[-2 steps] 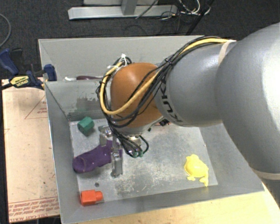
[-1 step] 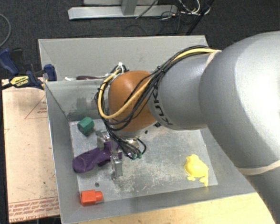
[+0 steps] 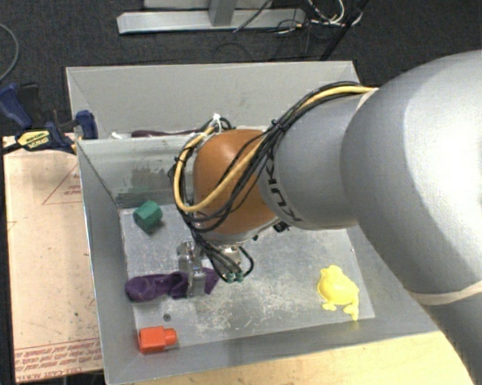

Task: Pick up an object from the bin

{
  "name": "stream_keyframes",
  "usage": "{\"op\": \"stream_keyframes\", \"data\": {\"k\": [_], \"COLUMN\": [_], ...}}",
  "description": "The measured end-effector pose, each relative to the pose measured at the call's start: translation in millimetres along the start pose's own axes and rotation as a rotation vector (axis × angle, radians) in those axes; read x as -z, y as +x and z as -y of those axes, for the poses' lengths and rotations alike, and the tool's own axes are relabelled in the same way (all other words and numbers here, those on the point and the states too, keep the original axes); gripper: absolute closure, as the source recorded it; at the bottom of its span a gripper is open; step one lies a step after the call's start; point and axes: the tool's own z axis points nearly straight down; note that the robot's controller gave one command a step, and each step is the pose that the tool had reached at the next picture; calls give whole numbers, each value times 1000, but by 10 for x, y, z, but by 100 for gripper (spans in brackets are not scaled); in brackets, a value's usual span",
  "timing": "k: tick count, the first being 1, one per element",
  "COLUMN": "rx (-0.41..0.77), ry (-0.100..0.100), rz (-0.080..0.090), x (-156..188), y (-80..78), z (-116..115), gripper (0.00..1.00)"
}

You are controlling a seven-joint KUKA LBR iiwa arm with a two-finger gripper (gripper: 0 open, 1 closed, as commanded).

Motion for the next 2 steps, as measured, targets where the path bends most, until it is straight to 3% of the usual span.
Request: {"op": "stream_keyframes", "data": {"k": [2], "rx": [-1], "ry": [0], "rz": [0], "x": [2], "y": [-1], "z": [0], "gripper": [100]}}
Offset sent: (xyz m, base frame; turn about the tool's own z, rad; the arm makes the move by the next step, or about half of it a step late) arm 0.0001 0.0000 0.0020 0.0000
